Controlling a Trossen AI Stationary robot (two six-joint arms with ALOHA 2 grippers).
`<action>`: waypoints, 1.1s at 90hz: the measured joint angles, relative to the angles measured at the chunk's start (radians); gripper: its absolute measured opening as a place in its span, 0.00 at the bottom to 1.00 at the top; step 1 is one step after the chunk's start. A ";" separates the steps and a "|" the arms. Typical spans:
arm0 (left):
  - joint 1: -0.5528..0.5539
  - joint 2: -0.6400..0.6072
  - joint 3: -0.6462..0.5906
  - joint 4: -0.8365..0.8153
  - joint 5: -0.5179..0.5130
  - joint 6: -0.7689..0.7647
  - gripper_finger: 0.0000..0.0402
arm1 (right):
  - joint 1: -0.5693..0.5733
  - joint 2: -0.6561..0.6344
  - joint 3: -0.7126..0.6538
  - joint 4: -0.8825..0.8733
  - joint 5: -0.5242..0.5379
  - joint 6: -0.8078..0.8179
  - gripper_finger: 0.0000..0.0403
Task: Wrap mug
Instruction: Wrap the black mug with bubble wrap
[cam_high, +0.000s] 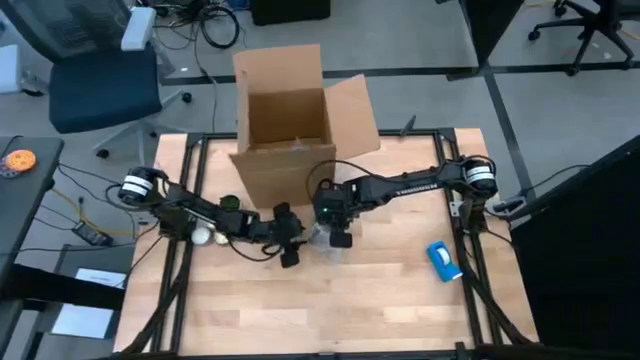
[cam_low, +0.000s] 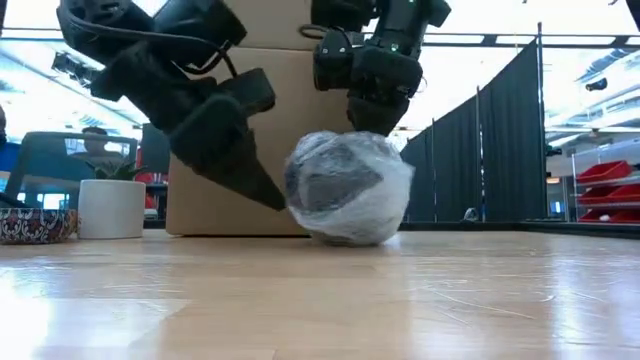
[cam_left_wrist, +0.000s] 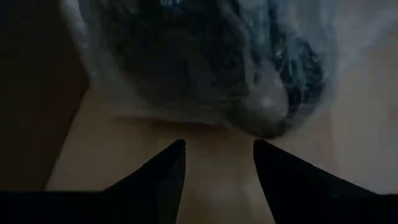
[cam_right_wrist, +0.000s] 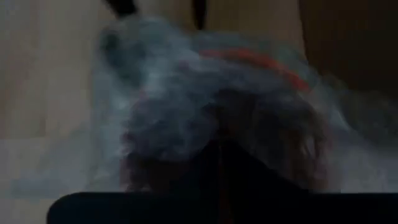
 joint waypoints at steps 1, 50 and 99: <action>0.000 0.000 0.000 0.002 0.001 0.001 0.43 | -0.003 0.000 0.000 -0.003 0.000 0.004 0.00; -0.039 0.017 0.007 0.222 0.130 0.050 0.43 | -0.066 0.000 0.000 -0.069 -0.155 0.113 0.00; 0.014 0.057 0.109 -0.027 -0.071 0.126 0.43 | -0.046 0.001 0.000 -0.173 -0.152 0.097 0.00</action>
